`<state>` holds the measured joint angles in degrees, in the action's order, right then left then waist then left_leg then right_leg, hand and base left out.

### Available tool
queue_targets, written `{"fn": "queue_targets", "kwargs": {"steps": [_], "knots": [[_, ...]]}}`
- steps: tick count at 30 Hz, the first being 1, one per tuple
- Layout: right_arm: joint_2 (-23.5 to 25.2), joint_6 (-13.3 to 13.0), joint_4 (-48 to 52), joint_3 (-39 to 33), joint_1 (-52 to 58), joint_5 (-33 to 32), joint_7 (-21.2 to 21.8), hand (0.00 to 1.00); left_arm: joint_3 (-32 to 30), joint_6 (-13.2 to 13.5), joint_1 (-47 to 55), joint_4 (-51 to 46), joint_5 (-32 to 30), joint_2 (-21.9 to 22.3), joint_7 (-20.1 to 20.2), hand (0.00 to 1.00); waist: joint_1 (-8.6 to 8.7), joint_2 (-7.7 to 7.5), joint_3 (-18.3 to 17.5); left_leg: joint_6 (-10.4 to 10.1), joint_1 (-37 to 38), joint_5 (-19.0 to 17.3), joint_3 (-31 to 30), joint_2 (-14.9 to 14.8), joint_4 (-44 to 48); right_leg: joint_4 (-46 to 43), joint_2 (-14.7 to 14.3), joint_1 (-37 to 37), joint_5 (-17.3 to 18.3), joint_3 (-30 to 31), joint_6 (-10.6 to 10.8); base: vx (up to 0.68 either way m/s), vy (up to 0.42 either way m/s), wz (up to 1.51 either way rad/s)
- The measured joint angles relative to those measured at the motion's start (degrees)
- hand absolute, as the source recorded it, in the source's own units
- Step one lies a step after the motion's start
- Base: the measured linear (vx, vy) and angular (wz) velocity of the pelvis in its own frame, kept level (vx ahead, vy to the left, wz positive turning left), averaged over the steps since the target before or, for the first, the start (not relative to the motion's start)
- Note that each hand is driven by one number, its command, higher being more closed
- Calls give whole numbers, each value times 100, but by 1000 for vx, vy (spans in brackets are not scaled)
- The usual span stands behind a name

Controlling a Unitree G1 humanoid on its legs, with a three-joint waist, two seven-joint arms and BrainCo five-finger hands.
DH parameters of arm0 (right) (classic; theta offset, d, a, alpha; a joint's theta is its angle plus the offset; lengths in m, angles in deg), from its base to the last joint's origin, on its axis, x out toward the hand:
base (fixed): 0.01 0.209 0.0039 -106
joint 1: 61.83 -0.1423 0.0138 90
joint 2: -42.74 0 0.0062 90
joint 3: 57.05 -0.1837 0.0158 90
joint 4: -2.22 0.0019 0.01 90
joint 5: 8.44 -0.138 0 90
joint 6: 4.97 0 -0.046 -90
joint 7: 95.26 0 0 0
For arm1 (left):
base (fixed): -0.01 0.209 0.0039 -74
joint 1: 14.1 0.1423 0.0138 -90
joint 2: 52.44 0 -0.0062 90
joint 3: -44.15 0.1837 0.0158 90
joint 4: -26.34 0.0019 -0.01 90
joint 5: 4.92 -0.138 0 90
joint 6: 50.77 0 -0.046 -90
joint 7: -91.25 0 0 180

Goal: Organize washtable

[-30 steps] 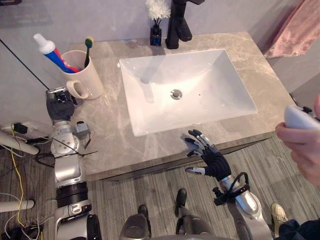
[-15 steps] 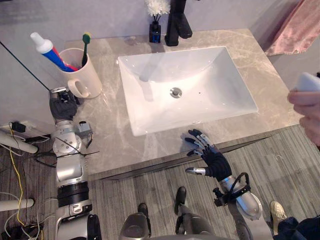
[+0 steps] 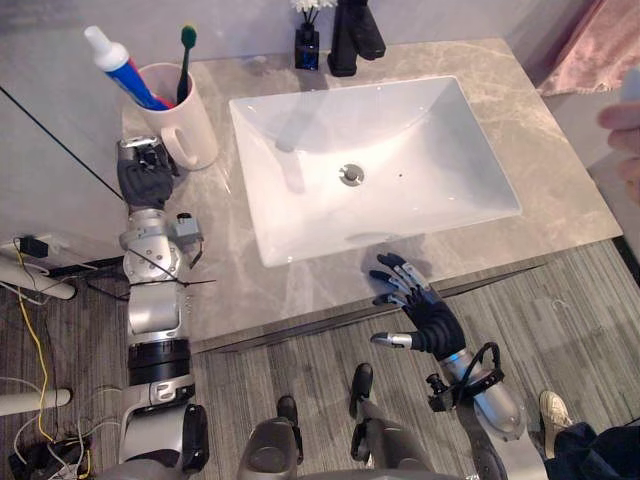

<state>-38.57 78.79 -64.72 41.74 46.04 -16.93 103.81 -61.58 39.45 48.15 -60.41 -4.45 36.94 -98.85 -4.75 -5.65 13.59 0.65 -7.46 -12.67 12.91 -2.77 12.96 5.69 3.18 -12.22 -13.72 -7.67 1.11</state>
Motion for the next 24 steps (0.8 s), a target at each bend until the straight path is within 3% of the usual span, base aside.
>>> {"fn": "queue_targets", "kwargs": {"steps": [3, 12, 24], "knots": [[-1, -1, 5, 55, 0, 1, -15, 0, 60, 2, -223, 208, 25, -84, -2, 100, 74, -1, 55, 0, -2, -1, 10, 3, 13, 0, 3, -1, -6, 7, -8, 0, 0, 0], [-41, -12, -14, 91, 0, -11, -16, 0, 296, 24, -770, 542, 231, -300, -16, 100, 75, 5, 193, -11, -176, -9, 103, -12, 119, -1, -4, -154, -30, 64, -26, -2, 2, -4], [-85, -19, 34, 108, 12, 9, -9, 0, 93, 87, -870, 864, 574, -436, -20, 100, 83, 24, 252, 81, -196, -38, 379, -62, 105, 1, -67, -320, -458, 165, 87, -13, 42, -12]]}}
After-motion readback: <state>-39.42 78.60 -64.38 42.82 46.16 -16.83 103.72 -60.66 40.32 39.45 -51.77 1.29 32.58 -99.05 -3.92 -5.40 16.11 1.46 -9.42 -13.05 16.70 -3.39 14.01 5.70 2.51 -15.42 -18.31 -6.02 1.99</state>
